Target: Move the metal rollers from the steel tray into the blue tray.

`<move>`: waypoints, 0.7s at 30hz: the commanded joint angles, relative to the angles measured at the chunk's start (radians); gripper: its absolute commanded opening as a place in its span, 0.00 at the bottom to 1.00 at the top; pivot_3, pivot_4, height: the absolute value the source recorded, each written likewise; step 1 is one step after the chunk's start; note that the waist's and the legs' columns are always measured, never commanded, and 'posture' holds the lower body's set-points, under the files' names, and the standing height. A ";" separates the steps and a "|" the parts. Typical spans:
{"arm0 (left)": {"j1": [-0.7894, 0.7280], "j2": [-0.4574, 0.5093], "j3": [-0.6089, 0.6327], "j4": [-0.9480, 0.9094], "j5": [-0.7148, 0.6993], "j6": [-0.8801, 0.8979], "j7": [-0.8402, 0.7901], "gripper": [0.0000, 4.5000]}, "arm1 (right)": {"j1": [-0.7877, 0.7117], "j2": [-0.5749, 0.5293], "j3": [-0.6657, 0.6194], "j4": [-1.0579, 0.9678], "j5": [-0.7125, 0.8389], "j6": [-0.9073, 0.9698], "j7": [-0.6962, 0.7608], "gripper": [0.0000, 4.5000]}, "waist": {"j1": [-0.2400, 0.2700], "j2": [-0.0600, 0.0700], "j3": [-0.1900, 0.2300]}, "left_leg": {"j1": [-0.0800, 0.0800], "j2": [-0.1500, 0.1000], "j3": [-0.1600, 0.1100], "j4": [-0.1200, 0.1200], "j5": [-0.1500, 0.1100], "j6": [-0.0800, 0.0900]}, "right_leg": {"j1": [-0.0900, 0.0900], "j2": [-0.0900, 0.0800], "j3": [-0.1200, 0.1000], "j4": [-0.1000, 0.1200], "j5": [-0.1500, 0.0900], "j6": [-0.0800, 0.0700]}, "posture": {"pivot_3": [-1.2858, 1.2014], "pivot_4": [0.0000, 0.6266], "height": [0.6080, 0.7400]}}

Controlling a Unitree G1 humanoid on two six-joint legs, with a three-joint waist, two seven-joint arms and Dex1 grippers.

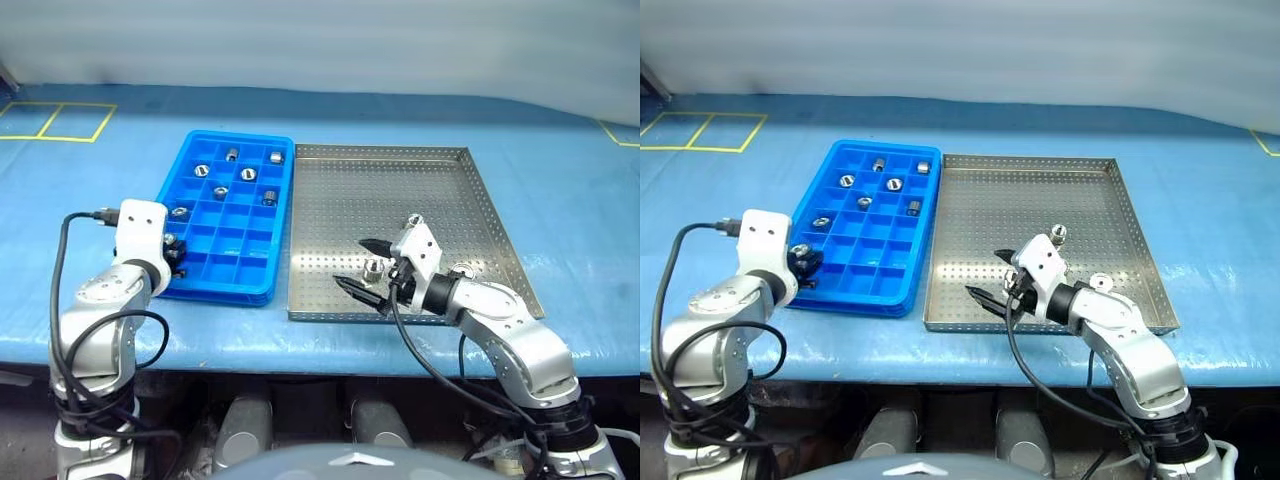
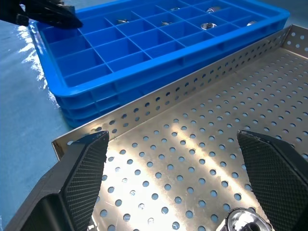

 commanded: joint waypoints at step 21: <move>-0.266 -0.205 -0.309 0.211 -0.200 -0.338 -0.233 0.85 | 0.027 -0.028 -0.026 -0.031 -0.111 0.030 -0.144 1.00 | -0.005 -0.001 0.000 | -0.001 -0.001 0.000 0.001 0.000 0.000 | 0.001 -0.001 0.000 -0.001 0.000 0.000 | 0.51 0.24 1.00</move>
